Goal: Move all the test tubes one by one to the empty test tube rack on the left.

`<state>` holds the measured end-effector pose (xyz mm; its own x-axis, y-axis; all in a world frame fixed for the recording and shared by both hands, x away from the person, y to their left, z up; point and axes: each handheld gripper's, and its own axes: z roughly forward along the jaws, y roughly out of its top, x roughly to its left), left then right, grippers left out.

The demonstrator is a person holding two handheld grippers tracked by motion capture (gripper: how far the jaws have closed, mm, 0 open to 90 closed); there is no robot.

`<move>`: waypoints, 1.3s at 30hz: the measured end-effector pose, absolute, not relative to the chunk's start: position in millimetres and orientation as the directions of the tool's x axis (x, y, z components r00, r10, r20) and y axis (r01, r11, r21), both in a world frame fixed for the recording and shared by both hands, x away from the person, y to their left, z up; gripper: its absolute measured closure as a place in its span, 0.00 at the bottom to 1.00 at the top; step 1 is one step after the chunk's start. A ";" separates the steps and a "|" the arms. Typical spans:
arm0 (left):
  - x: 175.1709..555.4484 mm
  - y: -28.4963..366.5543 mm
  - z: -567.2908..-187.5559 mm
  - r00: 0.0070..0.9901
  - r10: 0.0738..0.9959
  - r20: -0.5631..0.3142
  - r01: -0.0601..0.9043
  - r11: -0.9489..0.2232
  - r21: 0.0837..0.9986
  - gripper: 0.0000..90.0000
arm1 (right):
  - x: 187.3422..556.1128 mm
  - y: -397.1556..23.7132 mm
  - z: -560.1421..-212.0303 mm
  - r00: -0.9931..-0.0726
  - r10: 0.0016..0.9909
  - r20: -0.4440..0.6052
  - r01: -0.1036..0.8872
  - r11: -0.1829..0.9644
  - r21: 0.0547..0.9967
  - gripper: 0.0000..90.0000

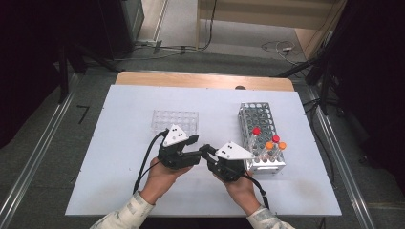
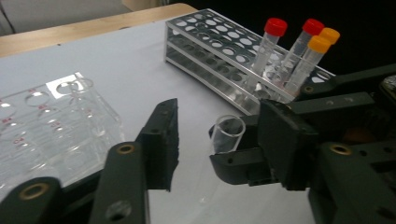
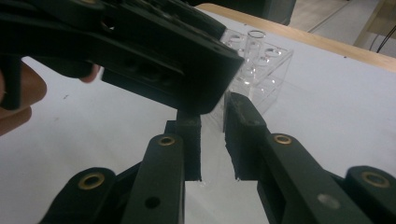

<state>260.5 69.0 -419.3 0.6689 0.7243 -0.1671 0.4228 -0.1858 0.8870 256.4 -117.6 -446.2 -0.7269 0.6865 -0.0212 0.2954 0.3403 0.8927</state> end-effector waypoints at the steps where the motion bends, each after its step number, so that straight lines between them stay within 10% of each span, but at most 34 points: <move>1: 260.5 69.0 -419.5 0.670 0.724 -0.163 0.423 -0.192 0.886 0.63 | 255.9 -116.4 -446.1 -0.729 0.684 -0.022 0.295 0.343 0.892 0.82; 9: 261.0 68.8 -421.1 0.675 0.718 -0.170 0.433 -0.198 0.880 0.83 | 254.9 -114.0 -446.9 -0.734 0.679 -0.024 0.293 0.348 0.890 0.82; 23: 261.7 70.3 -420.6 0.674 0.716 -0.180 0.438 -0.192 0.878 0.85 | 254.8 -114.7 -446.9 -0.736 0.677 -0.015 0.298 0.344 0.890 0.80; 39: 278.7 98.5 -399.1 0.581 0.791 -0.192 0.447 -0.113 0.887 0.86 | 242.1 -158.8 -434.0 -0.736 0.677 0.031 0.319 0.306 0.897 0.51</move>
<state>278.7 98.5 -399.1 0.5809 0.7909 -0.1922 0.4474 -0.1130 0.8872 242.1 -158.8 -434.0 -0.7357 0.6766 0.0314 0.3195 0.3057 0.8969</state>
